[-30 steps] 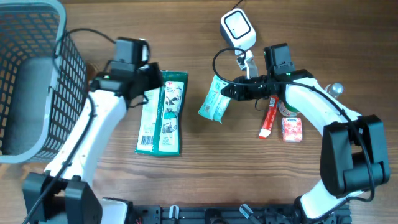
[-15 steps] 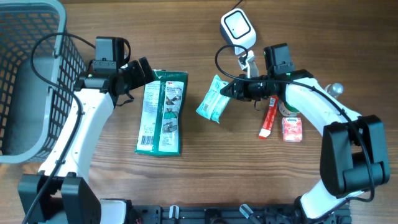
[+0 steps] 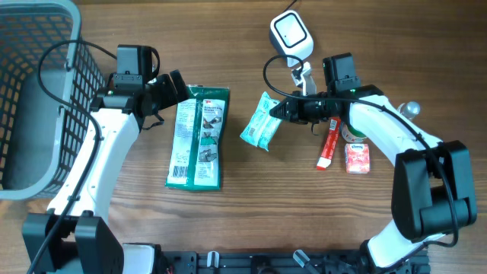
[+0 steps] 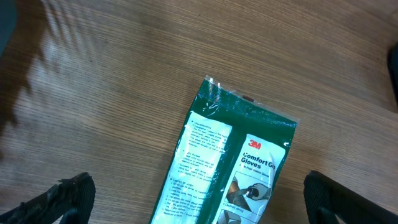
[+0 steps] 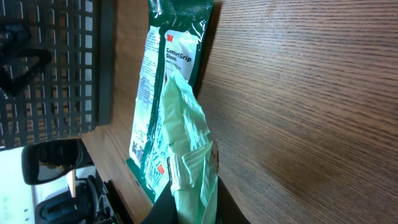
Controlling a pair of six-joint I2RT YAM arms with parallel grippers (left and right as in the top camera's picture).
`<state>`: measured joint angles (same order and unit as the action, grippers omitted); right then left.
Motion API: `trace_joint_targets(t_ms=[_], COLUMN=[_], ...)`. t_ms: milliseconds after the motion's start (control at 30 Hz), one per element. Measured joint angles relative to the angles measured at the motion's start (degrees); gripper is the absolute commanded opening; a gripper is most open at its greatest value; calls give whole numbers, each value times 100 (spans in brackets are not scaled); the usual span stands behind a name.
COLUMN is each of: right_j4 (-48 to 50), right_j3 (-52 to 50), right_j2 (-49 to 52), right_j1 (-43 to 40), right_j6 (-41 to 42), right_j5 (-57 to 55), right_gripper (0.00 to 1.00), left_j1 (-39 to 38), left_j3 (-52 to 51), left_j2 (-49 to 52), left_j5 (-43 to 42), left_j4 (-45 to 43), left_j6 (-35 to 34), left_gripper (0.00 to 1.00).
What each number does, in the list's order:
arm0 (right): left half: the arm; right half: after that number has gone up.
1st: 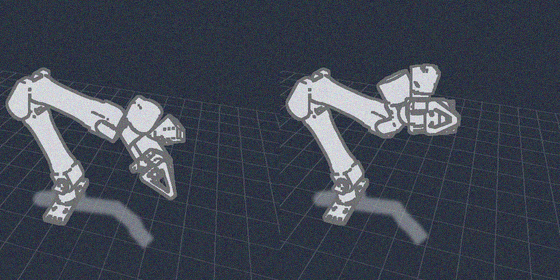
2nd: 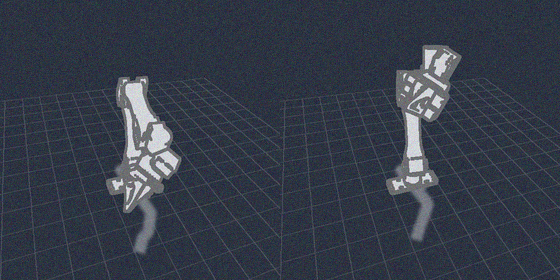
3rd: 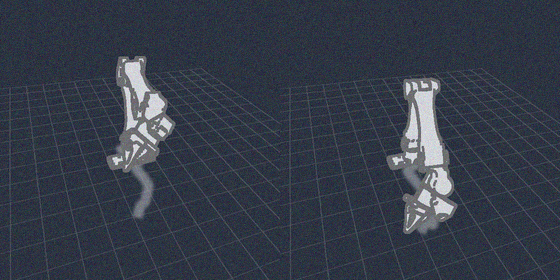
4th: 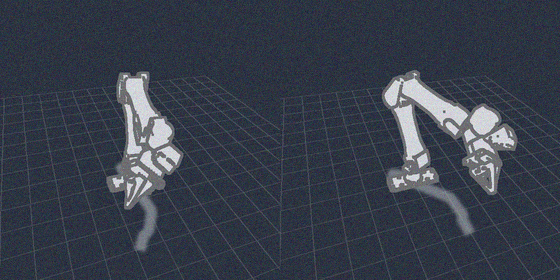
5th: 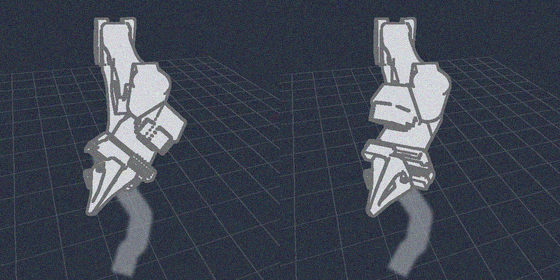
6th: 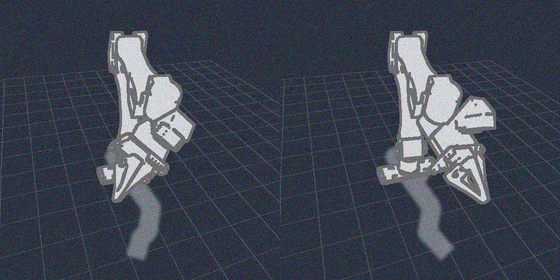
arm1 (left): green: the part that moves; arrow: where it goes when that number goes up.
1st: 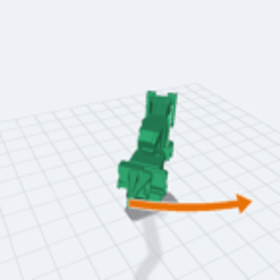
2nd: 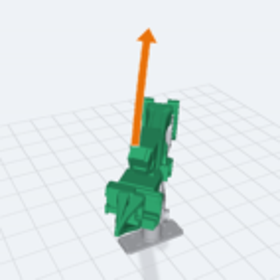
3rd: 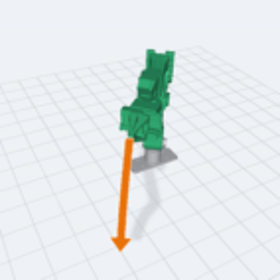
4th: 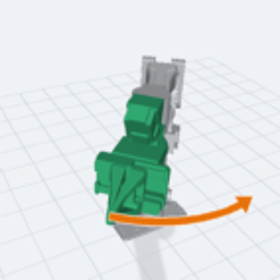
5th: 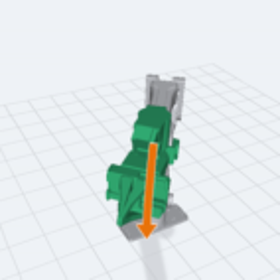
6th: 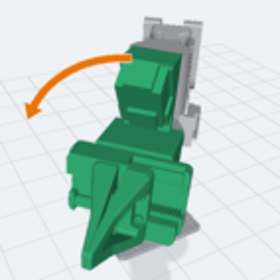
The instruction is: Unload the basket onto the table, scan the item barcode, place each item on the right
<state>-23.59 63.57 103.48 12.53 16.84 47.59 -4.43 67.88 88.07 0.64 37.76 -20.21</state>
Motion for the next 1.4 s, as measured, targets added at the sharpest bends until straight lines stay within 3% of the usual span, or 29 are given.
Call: trace_joint_targets(t_ms=[633, 733, 767, 933, 1100, 1400], right_j4=[-278, -1394, -2229, -3467, -2997, -1207], right_j3=[85, 835, 1567, 3877, 4210, 4201], right_j2=[0, -4, -7, -146, -249, 640], right_j1=[94, 94, 94, 94, 94, 391], right_j6=[0, -160, -385, -1364, -2070, -2667], right_j5=[-4, -308, -584, -1825, -3274, -5792], right_gripper=[4, 4, 4, 4, 4, 4], left_j1=[0, 0, 0, 0, 0, 0], left_j3=[0, 0, 0, 0, 0, 0], left_j2=[0, 0, 2, 2, 2, 2], left_j5=[17, 17, 22, 39, 39, 37], left_j4=[0, 9, 0, -2, 2, 2], left_j6=[0, 0, 0, 0, 0, 0], left_gripper=[100, 100, 100, 100, 100, 100])
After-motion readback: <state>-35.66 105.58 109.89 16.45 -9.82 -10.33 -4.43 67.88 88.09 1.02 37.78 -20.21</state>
